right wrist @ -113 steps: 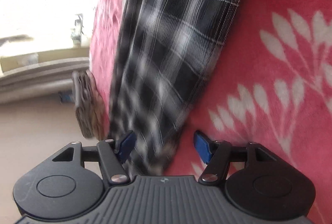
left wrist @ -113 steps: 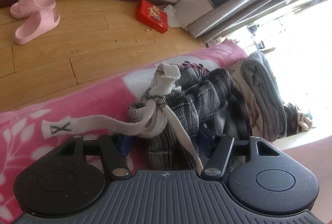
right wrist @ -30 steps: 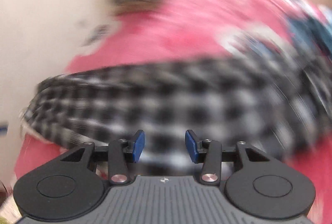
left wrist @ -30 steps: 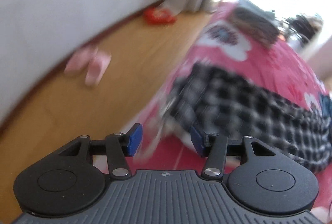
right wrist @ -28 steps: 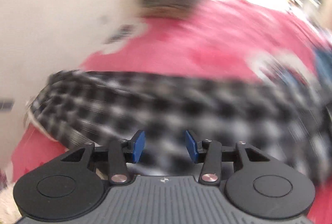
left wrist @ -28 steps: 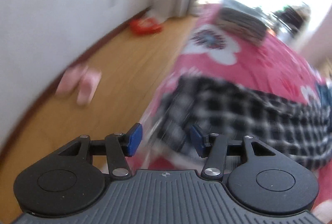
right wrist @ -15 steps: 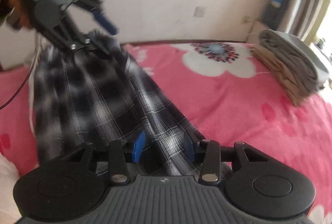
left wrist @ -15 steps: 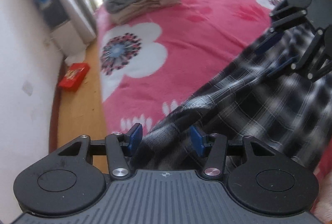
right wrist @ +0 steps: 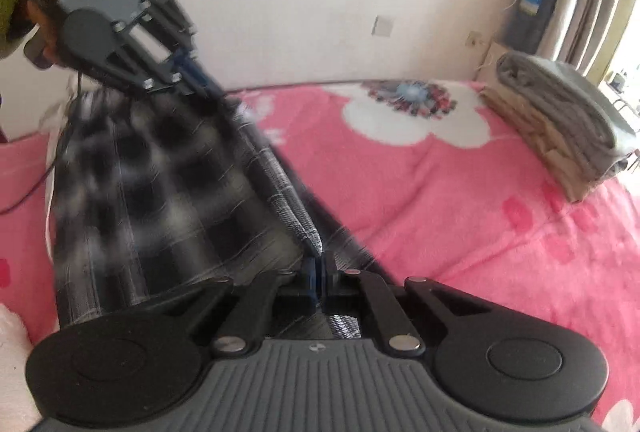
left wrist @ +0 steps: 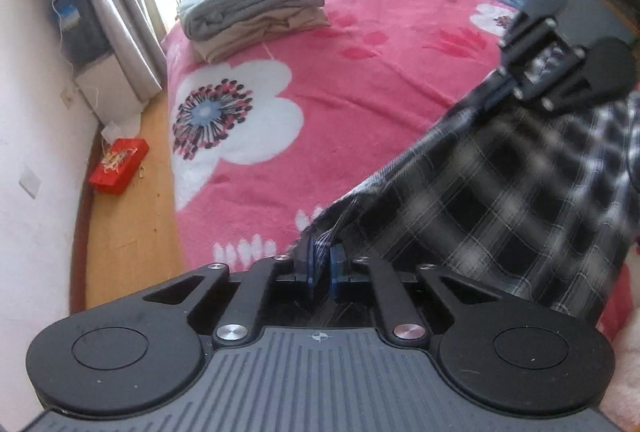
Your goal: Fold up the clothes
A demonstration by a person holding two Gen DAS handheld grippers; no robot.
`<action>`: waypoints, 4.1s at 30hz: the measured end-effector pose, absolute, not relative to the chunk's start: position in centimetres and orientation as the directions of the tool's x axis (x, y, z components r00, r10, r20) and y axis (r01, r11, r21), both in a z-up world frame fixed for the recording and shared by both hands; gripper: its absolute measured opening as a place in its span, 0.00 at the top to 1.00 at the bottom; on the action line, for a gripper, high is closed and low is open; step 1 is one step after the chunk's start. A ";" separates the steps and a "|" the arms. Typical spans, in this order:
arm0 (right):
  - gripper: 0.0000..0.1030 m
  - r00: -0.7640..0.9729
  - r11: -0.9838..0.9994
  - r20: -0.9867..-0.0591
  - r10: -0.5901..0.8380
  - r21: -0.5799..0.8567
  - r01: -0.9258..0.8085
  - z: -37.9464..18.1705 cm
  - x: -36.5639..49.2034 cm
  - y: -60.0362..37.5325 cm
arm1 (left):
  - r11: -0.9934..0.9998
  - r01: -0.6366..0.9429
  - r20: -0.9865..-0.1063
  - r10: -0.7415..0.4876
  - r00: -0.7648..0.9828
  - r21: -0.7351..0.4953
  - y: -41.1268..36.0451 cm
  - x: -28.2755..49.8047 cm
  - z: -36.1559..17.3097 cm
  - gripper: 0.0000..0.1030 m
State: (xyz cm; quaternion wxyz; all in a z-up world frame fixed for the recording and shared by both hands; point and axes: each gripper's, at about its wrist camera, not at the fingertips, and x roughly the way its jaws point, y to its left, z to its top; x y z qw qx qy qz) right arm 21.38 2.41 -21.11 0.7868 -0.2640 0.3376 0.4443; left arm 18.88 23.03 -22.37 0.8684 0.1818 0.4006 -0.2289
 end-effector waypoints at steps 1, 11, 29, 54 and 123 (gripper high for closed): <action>0.97 0.381 0.470 -0.766 0.518 -0.117 -0.875 -21.2 21.7 2.5 | 0.829 0.542 -0.783 -0.243 0.573 0.140 23.0 18.9 -22.6 0.94; 0.92 0.328 0.526 -0.799 0.504 -0.017 -0.850 -23.6 24.5 2.3 | 0.850 0.494 -0.798 -0.165 0.580 0.182 22.9 19.2 -24.7 0.89; 0.52 0.555 0.716 -0.721 0.415 -0.118 -0.688 -20.6 18.8 -6.4 | 0.923 0.348 -0.744 -0.115 0.658 0.165 20.8 18.1 -20.5 0.61; 0.99 0.425 0.408 -0.785 0.450 -0.243 -0.880 -23.4 22.2 -7.8 | 0.874 0.443 -0.797 -0.118 0.592 0.200 13.4 18.9 -26.6 0.58; 0.75 0.585 0.742 -0.758 0.289 -0.209 -0.637 -22.0 24.7 -29.2 | 0.821 0.524 -0.717 -0.224 0.660 0.226 -2.6 22.3 -26.9 0.54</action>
